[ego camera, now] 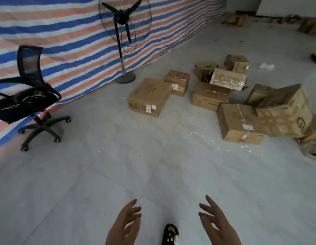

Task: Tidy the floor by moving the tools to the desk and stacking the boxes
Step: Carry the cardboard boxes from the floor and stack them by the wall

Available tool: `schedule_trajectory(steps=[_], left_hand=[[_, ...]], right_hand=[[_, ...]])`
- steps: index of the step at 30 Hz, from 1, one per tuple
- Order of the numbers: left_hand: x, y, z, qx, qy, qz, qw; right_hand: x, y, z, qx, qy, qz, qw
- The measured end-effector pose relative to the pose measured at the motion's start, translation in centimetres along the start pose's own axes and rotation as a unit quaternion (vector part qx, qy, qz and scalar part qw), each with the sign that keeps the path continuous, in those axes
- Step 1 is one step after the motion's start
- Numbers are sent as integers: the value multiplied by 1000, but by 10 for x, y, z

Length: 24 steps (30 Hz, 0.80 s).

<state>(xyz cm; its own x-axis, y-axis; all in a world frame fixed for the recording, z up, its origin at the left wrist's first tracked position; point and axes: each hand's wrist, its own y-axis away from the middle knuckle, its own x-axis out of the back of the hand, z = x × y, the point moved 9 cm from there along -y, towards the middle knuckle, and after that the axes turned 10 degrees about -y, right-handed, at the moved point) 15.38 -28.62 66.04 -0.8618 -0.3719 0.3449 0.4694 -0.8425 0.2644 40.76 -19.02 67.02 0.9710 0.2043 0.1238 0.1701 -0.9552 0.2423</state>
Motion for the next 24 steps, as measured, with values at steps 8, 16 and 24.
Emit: schedule_trajectory(steps=[8, 16, 24], left_hand=[[-6, -133, 67, 9, 9, 48, 999], [7, -296, 88, 37, -2, 73, 997], [72, -514, 157, -5, 8, 91, 996]], right_hand=[[-24, -163, -57, 21, 37, -58, 997], [-75, -328, -79, 5, 33, -70, 997], [-160, -511, -163, 35, 31, -65, 997]])
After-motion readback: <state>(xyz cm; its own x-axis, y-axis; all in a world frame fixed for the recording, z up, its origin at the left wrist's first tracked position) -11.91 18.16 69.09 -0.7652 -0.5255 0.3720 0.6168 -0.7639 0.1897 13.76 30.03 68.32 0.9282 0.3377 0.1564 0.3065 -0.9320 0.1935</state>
